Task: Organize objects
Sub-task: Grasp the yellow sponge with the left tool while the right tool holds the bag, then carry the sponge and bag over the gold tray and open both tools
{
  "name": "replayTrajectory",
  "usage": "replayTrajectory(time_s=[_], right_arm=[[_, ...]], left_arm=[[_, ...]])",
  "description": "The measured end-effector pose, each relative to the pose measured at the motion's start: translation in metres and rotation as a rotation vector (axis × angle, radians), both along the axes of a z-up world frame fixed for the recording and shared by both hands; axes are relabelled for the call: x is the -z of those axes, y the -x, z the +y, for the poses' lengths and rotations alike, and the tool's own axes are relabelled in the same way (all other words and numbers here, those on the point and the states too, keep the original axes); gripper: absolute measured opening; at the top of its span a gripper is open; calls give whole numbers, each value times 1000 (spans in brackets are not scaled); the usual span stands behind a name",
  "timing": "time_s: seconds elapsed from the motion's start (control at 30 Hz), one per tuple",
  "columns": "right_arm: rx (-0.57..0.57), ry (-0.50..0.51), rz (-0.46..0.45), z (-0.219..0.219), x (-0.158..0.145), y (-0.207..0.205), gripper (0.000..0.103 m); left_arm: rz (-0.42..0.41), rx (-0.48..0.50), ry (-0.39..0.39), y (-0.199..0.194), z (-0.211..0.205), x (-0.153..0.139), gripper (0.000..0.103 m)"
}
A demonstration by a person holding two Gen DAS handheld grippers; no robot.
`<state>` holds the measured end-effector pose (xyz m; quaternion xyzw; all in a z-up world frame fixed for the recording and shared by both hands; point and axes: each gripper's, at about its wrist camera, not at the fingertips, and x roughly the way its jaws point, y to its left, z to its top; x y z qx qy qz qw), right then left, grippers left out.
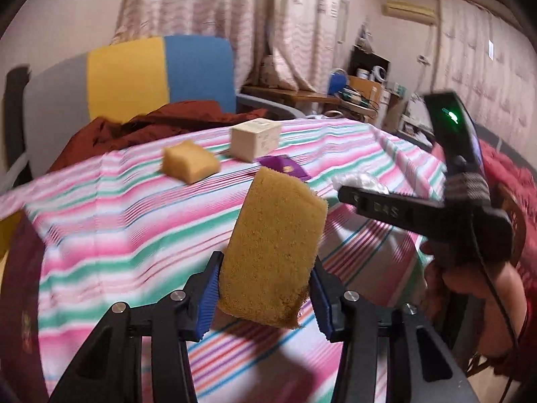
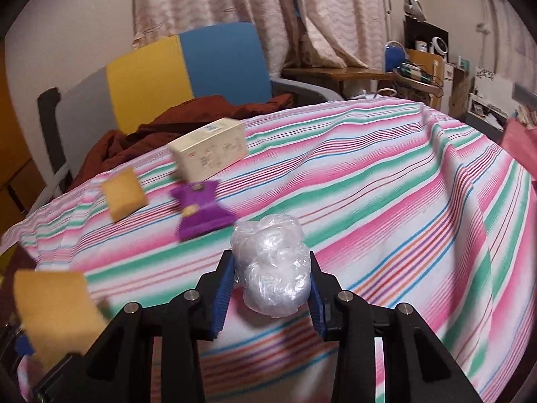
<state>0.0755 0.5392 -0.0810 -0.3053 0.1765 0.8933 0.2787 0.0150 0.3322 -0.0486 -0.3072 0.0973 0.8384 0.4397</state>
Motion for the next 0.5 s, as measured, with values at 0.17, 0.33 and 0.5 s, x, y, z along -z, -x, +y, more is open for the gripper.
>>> replayTrajectory(time_s=[0.17,0.33,0.5], right_arm=[[-50,37,22,-33,-3,-2,40],[-109,85,55,-67,-14,8,40],[-223,89,81,-115,-30,20,40]], left_arm=[[-10,-47,-59,-3,-41,-17,48],[-15,-114,-78,-6,-87,-25,48],[-50,-193,-115,-4,-138,-28,48]])
